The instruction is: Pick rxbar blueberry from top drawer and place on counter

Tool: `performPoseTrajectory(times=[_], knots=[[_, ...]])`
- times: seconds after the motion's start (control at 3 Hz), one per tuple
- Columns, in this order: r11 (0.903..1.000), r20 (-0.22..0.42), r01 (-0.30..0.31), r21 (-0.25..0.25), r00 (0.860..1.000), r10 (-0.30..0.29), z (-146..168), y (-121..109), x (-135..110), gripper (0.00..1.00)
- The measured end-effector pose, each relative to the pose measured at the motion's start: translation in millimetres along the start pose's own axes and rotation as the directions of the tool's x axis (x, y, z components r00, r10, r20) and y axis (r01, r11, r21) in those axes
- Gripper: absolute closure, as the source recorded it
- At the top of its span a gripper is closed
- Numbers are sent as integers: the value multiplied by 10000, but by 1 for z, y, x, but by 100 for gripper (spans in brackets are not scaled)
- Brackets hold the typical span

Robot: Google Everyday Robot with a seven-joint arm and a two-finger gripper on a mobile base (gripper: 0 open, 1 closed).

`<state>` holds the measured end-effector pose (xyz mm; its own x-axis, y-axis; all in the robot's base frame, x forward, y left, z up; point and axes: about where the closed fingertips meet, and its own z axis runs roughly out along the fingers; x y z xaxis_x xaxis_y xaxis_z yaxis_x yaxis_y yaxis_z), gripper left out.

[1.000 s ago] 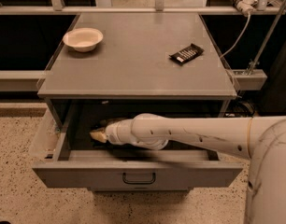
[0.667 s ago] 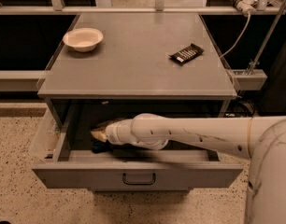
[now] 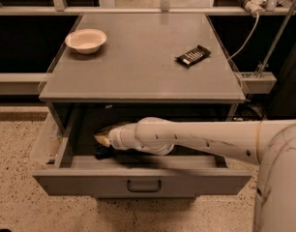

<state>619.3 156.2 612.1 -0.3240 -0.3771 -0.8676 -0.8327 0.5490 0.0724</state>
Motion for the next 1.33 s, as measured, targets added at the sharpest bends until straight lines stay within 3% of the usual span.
performPoseTrajectory(times=[0.33,0.67,1.0,1.33], knots=[[9999,66,-17,105,10000,17,-32,-2,-8,100],[9973,76,-223,696,9997,218,-84,-5,-15,100],[9869,-18,-419,1559,9991,427,-132,-6,-17,100],[9667,-134,-397,2529,9989,445,-181,-8,-25,100]])
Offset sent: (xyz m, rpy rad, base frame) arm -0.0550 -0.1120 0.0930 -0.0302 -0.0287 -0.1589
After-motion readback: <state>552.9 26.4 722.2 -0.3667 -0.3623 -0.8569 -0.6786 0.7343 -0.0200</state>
